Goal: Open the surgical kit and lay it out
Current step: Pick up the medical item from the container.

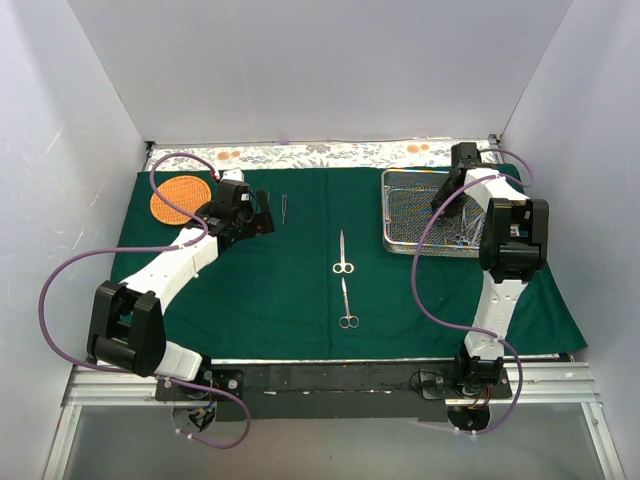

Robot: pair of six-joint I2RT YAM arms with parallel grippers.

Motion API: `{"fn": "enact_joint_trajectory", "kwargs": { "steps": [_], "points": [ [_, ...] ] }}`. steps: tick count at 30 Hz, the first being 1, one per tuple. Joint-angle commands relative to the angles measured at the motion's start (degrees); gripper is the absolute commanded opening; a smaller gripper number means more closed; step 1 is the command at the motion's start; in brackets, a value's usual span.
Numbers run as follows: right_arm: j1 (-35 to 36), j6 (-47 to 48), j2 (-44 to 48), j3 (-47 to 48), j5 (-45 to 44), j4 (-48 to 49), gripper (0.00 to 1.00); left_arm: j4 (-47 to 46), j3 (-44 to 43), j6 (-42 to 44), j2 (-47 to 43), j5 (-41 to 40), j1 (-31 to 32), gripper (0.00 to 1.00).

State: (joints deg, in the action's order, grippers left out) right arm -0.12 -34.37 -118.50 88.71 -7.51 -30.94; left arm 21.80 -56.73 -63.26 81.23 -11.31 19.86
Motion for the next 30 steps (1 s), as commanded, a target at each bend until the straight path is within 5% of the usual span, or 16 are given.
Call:
{"fn": "enact_joint_trajectory", "kwargs": {
  "steps": [1,10,19,30],
  "points": [
    [-0.06,-1.75,-0.15,-0.9,-2.07,0.97,0.38,-0.53,0.39,0.6,-0.81,-0.2,0.18,0.95],
    [-0.05,-1.84,-1.73,-1.26,-5.5,0.27,0.27,-0.62,1.09,0.69,-1.08,-0.11,0.18,0.95],
    [0.03,0.97,1.6,-0.99,-3.05,-3.6,0.05,-0.44,0.57,0.95,-1.43,-0.11,0.18,0.95],
    [-0.06,7.55,8.63,-2.93,6.97,-11.77,0.04,-0.18,-0.75,0.51,-0.55,2.43,0.18,0.95]
  ]
}}
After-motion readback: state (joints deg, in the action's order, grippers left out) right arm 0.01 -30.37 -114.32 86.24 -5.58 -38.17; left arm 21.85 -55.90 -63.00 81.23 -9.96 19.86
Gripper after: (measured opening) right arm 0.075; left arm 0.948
